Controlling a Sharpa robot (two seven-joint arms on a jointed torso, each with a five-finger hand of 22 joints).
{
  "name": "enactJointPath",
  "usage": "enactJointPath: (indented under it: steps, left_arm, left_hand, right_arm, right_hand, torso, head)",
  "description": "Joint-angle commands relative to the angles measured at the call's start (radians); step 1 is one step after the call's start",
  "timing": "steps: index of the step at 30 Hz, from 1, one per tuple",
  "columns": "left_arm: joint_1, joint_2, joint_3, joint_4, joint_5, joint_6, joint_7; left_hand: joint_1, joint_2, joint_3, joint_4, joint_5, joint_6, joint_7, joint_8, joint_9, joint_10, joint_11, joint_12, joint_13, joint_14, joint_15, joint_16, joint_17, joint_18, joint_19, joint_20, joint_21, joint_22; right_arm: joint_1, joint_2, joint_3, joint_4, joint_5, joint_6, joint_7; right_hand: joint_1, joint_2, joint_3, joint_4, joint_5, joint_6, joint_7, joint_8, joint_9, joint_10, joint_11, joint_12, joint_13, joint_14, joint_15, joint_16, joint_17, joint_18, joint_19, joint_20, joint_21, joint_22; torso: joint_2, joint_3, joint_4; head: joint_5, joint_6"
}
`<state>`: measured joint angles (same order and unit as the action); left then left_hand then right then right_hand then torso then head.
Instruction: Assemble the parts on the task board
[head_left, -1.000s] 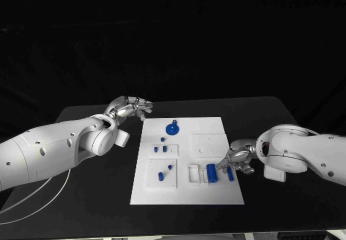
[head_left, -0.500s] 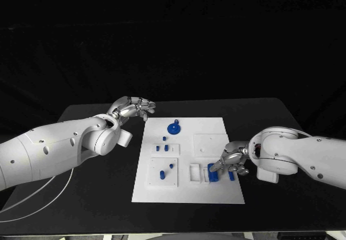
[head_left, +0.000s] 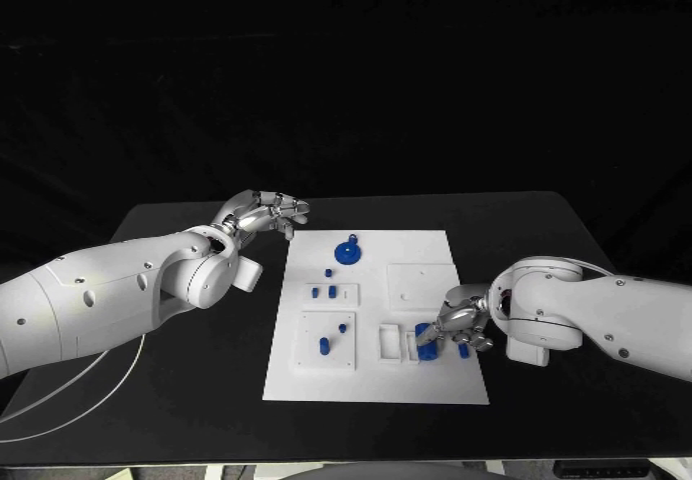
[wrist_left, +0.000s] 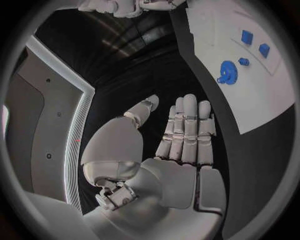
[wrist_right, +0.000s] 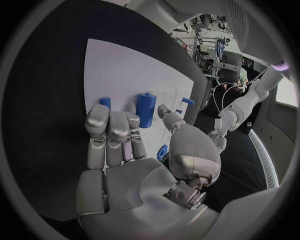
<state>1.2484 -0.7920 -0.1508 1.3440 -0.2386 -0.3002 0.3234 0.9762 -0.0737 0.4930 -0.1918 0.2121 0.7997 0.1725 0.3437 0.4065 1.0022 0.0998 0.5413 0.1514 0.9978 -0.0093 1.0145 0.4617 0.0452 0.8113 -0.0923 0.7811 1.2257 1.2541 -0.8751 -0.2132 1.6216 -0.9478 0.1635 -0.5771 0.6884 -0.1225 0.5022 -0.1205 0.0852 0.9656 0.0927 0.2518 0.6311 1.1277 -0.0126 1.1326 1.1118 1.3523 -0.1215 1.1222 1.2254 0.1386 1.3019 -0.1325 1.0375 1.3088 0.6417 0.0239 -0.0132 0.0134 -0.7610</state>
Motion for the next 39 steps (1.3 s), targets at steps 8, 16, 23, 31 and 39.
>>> enactJointPath:
  steps: [8, 16, 23, 31, 39]
  left_arm:
    - [0.0, -0.003, 0.0, 0.004, 0.005, 0.014, 0.008]
    - [0.0, -0.004, 0.0, 0.005, 0.005, 0.015, 0.008]
    - [0.0, -0.008, 0.0, 0.005, 0.005, 0.015, 0.008]
    - [0.0, -0.01, 0.0, 0.004, 0.005, 0.015, 0.006]
    - [0.0, -0.011, 0.0, -0.003, 0.005, 0.015, 0.005]
  left_hand:
    - [-0.006, -0.001, -0.002, 0.005, -0.005, -0.001, 0.009, 0.005, -0.002, -0.009, 0.0, 0.005, 0.002, -0.002, 0.004, -0.006, 0.002, 0.012, 0.006, -0.011, -0.007, 0.002]
    - [-0.005, -0.001, -0.002, 0.006, -0.005, -0.002, 0.009, 0.005, -0.002, -0.009, 0.0, 0.005, 0.002, -0.002, 0.004, -0.006, 0.002, 0.012, 0.006, -0.011, -0.007, 0.002]
    - [-0.005, 0.0, -0.002, 0.006, -0.005, -0.002, 0.009, 0.005, -0.002, -0.009, 0.0, 0.005, 0.002, -0.002, 0.004, -0.006, 0.002, 0.012, 0.006, -0.011, -0.007, 0.002]
    - [-0.005, 0.0, -0.002, 0.006, -0.005, -0.002, 0.009, 0.005, -0.002, -0.009, 0.0, 0.005, 0.002, -0.002, 0.004, -0.006, 0.002, 0.013, 0.006, -0.011, -0.007, 0.002]
    - [-0.006, 0.001, -0.002, 0.007, -0.005, -0.002, 0.009, 0.005, -0.002, -0.009, 0.0, 0.005, 0.002, -0.002, 0.004, -0.006, 0.003, 0.012, 0.006, -0.011, -0.007, 0.003]
  right_arm:
    - [-0.022, 0.021, -0.004, -0.01, -0.04, -0.018, -0.013]
    - [-0.026, 0.039, -0.004, -0.016, -0.065, -0.012, -0.016]
    - [-0.028, 0.043, -0.004, -0.025, -0.086, -0.03, -0.012]
    - [-0.028, 0.026, -0.004, -0.014, -0.064, -0.043, -0.004]
    - [-0.001, -0.008, -0.003, 0.033, 0.038, -0.123, 0.031]
  right_hand:
    - [-0.01, -0.002, 0.01, 0.0, -0.009, 0.0, 0.009, -0.007, -0.006, 0.003, 0.001, 0.002, 0.0, -0.006, 0.002, 0.004, -0.001, 0.123, -0.004, -0.004, 0.003, 0.019]
    - [0.022, 0.035, 0.056, -0.009, -0.031, 0.008, 0.007, -0.006, -0.004, 0.008, 0.0, 0.0, 0.003, -0.006, 0.001, 0.007, -0.005, 0.123, -0.006, -0.001, 0.011, 0.018]
    - [0.088, 0.038, 0.215, -0.003, -0.032, 0.033, 0.003, 0.005, 0.003, 0.019, -0.004, -0.003, 0.005, -0.004, -0.001, 0.011, -0.012, 0.123, 0.0, 0.008, 0.022, 0.017]
    - [0.08, 0.059, 0.274, -0.031, -0.005, 0.057, -0.001, 0.011, 0.006, 0.033, -0.007, -0.01, 0.004, -0.002, -0.003, 0.013, -0.023, 0.123, 0.0, 0.029, 0.034, 0.017]
    - [0.061, 0.054, 0.282, -0.04, -0.02, 0.075, -0.006, 0.016, 0.007, 0.041, -0.012, -0.013, 0.004, -0.002, -0.006, 0.014, -0.03, 0.123, 0.002, 0.034, 0.038, 0.014]
  torso:
    - [0.003, 0.0005, -0.0015]
    - [0.003, 0.0, -0.0004]
    - [0.004, -0.0004, -0.0003]
    - [0.004, 0.0002, -0.0011]
    - [0.004, -0.0012, -0.004]
  head:
    - [0.001, -0.006]
    - [0.0, -0.008]
    - [0.002, -0.01]
    - [0.004, -0.009]
    - [0.007, -0.005]
